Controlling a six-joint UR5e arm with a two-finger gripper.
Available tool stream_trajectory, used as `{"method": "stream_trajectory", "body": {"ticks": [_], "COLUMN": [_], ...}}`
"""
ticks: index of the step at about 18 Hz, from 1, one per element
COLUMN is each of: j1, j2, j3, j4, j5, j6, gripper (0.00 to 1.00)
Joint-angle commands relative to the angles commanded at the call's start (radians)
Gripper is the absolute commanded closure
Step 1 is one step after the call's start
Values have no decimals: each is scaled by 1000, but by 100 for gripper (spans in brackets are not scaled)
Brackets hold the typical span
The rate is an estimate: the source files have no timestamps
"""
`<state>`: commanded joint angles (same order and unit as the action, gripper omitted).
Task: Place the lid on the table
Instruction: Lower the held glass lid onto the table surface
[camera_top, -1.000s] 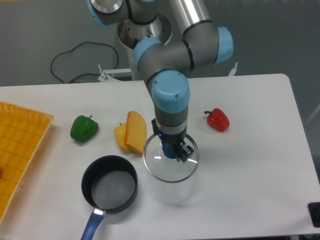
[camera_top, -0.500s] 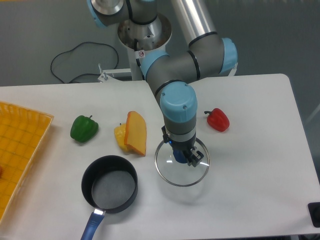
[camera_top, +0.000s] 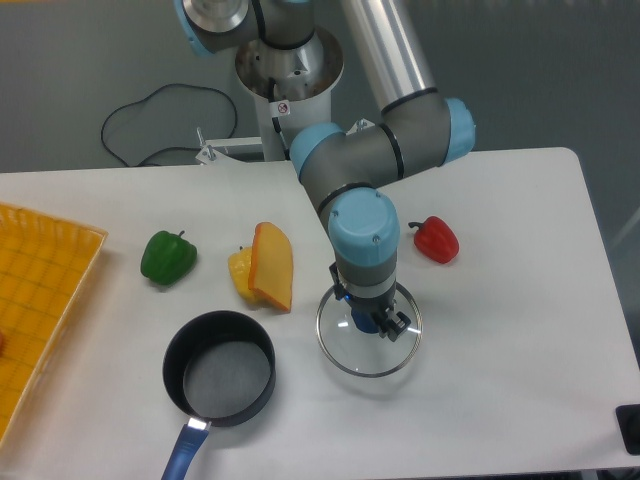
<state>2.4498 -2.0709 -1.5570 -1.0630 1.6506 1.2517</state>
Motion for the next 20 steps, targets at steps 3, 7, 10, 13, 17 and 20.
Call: {"method": "stream_trajectory", "body": {"ticks": [3,7,10,13,17,20], "j1": [0,0,0,-2,-5,-5], "j2": [-14,-20,-29,-43,-54,-54], "j3": [0,0,0,0,2,2], "j4": [3,6,6,12,20,20], "j5": [0,2,2,2,5,5], "j6": [2,3,5,5,6,6], "gripper": [43,43,43,43,43,43]}}
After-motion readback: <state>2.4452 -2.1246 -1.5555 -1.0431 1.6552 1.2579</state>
